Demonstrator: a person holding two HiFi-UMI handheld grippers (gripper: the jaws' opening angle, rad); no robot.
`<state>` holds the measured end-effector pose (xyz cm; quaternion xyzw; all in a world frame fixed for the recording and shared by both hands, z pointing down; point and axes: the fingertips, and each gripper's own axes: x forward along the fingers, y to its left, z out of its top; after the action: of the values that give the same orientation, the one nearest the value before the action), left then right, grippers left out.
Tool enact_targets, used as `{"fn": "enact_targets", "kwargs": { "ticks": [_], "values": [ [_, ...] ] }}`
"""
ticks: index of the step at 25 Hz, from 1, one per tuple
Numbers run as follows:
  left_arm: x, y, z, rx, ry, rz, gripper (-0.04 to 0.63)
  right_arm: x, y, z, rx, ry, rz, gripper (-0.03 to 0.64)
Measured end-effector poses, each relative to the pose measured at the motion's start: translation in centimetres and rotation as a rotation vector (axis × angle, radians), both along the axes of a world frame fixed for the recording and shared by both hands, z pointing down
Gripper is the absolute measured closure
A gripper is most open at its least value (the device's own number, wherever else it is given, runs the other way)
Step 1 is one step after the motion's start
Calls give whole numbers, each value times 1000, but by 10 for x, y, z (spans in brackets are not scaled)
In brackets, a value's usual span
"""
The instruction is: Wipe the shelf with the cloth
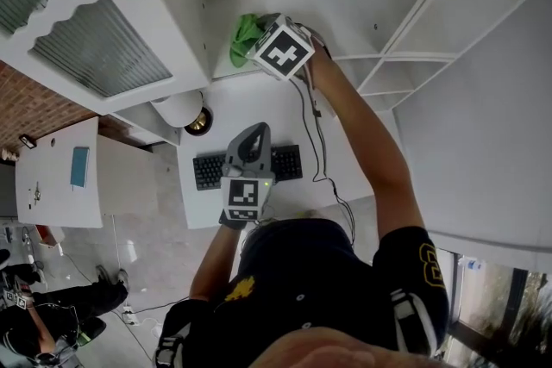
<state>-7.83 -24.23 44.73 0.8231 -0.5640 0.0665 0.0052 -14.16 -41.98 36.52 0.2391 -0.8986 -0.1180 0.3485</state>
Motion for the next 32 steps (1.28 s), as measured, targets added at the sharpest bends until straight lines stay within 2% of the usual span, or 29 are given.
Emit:
{"fn": "enact_targets", "kwargs": {
  "ticks": [3, 7, 9, 11, 13, 16, 22, 32],
  "values": [
    [2, -6, -3, 1, 3, 7, 577, 3, -4, 0, 7, 2, 6, 515],
    [-1, -14, -5, 9, -27, 12, 577, 8, -9, -3, -11, -18, 29, 515],
    [-3, -18, -5, 11, -30, 10, 577, 10, -8, 2, -64, -36, 46, 515],
    [1, -19, -3, 1, -1, 6, 577, 19, -2, 13, -121, -31, 68, 515],
    [0, -24, -5, 2, 18, 4, 577, 28, -8, 9, -88, -17, 94, 515],
    [-4, -28, -7, 6, -3, 10, 577, 30, -17, -6, -27, -19, 107, 515],
    [2, -33, -1, -1, -10, 26, 577, 50, -20, -4, -30, 2, 132, 515],
    [18, -35, 6, -22, -4, 69, 577, 83, -33, -2, -52, -20, 206, 515]
  ]
}}
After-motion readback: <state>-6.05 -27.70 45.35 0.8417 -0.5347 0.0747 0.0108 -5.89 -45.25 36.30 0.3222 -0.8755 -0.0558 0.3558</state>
